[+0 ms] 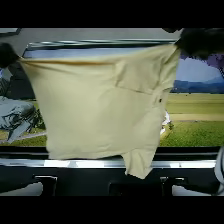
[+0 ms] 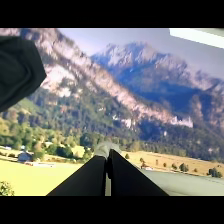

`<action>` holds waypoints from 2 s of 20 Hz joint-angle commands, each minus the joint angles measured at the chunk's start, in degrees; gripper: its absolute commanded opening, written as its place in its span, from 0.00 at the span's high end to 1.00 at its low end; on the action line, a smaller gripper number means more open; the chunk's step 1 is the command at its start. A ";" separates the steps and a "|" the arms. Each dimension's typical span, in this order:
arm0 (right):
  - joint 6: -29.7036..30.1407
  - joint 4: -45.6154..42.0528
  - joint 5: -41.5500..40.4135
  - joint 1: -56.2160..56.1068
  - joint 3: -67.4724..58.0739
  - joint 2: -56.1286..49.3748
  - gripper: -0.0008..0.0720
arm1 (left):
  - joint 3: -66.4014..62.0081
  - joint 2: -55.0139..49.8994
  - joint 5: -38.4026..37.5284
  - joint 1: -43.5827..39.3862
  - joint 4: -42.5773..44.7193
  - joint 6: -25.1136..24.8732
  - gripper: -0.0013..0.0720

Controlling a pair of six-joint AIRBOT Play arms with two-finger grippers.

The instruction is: Fold the clothes and pants, and hang the long-sleeved shirts on hangers.

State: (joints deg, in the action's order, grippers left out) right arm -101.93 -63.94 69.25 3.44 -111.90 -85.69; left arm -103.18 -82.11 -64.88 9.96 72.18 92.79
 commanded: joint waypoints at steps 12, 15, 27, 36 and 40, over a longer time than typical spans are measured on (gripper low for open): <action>-2.29 -8.17 -11.52 -3.34 0.44 -24.30 0.95 | -4.33 -26.99 7.80 -1.09 -0.13 -0.02 0.96; -2.27 -9.94 -1.60 -3.37 0.44 -24.02 0.95 | -4.33 -27.06 -2.58 -0.44 0.33 -0.02 0.96; -1.07 -11.10 11.72 -3.41 0.50 -30.29 0.95 | -4.33 -33.66 -12.24 -0.76 0.85 0.26 0.92; 13.31 -10.86 16.20 -1.42 0.44 -23.02 0.22 | -9.20 -26.99 -15.23 2.62 1.09 -0.28 0.01; 19.47 -0.13 17.51 9.27 10.69 -11.58 0.23 | -2.60 -17.03 -19.30 8.66 3.74 -1.03 0.01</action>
State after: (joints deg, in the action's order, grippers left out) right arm -88.90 -70.89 85.03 6.59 -107.66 -104.42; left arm -109.45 -105.12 -81.52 14.96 74.56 92.05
